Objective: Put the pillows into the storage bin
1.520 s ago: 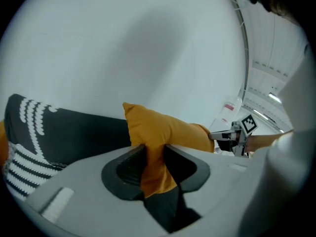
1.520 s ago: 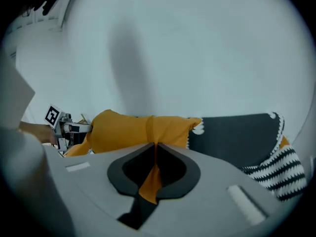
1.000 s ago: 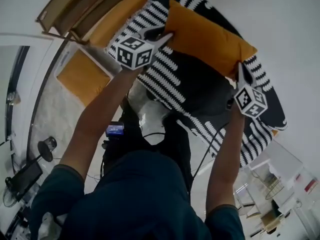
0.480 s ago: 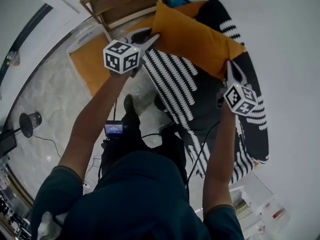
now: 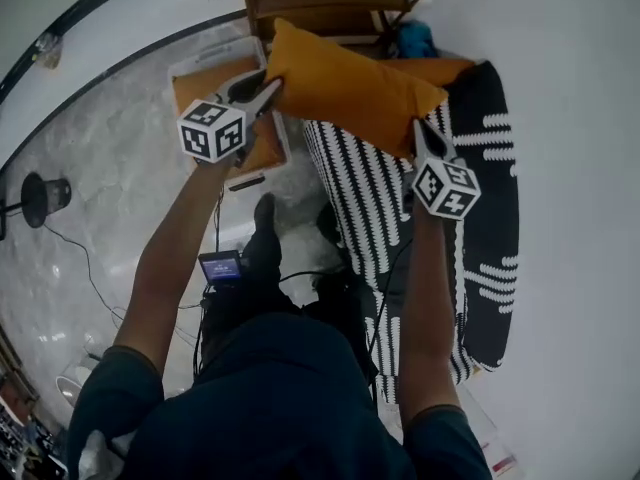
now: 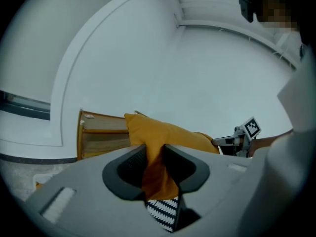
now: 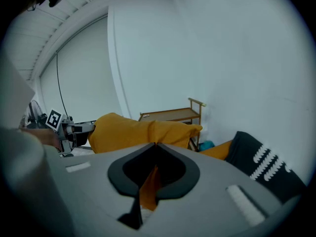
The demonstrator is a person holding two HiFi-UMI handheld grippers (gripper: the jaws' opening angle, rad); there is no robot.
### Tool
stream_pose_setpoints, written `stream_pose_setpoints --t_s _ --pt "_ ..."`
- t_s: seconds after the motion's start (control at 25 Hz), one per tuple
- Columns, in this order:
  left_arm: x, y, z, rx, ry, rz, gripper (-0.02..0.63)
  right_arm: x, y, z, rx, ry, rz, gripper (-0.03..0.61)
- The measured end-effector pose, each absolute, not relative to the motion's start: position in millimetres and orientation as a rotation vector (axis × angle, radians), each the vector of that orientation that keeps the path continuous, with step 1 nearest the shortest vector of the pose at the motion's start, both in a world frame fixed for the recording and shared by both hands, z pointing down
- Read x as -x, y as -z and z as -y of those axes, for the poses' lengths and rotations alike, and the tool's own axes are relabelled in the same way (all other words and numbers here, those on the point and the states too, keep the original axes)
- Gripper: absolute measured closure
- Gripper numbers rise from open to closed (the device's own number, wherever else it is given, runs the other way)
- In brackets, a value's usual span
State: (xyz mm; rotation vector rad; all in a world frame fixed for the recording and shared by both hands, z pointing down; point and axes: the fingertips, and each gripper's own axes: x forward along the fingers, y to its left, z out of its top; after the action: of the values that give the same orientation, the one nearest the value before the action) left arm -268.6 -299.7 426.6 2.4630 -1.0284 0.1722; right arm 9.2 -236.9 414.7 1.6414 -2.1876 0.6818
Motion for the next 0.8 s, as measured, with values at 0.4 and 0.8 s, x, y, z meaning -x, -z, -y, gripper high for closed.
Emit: stream_pose_setpoints --t_s 0.4,0.8 --pt "452 -507 296 -2.214 -0.169 1.265 0.502 165 -502 302 -1.339 -0.744 2.22 0.56" --pt "558 -613 262 -1.938 -0.21 1.389 0.505 276 -625 318 -1.068 -0.836 2.147 0.56"
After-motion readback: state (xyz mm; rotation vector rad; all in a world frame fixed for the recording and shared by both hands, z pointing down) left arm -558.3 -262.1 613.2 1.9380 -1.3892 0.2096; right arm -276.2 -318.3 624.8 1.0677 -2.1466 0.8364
